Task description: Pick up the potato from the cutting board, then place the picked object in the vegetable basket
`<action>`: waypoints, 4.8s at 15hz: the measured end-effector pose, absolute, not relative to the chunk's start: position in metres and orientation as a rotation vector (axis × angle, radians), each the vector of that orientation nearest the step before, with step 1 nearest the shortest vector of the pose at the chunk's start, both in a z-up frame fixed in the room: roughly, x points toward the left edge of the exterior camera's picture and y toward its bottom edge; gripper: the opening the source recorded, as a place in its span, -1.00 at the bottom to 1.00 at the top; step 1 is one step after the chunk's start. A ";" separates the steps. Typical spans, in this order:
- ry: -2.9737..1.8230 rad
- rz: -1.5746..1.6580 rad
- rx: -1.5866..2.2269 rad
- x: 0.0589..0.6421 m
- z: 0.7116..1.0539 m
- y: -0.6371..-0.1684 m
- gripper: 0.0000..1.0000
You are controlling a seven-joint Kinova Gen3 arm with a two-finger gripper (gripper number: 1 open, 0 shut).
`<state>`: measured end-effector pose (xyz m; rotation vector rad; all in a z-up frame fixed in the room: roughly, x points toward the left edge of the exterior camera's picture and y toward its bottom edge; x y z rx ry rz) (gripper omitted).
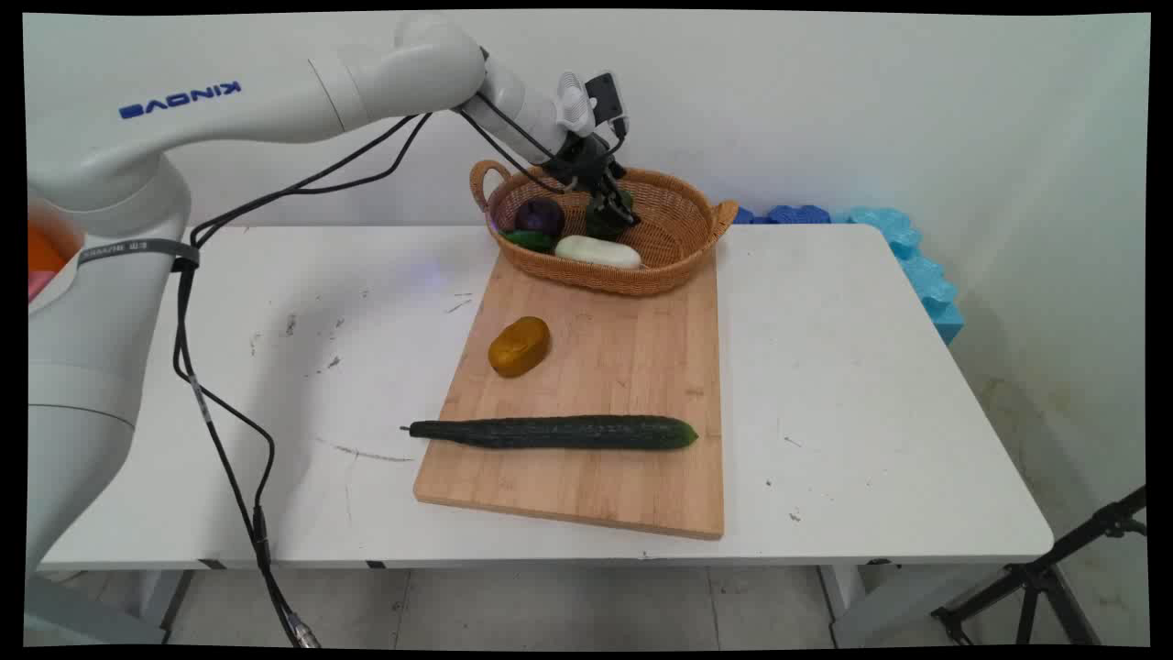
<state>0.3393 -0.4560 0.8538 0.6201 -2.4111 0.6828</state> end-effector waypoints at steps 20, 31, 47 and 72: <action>-2.288 0.595 1.026 0.360 0.916 -0.302 1.00; -2.280 0.476 1.224 0.365 0.888 -0.232 1.00; -2.331 0.397 1.273 0.361 0.828 -0.213 -1.00; -2.216 0.621 1.005 0.312 0.918 -0.354 -1.00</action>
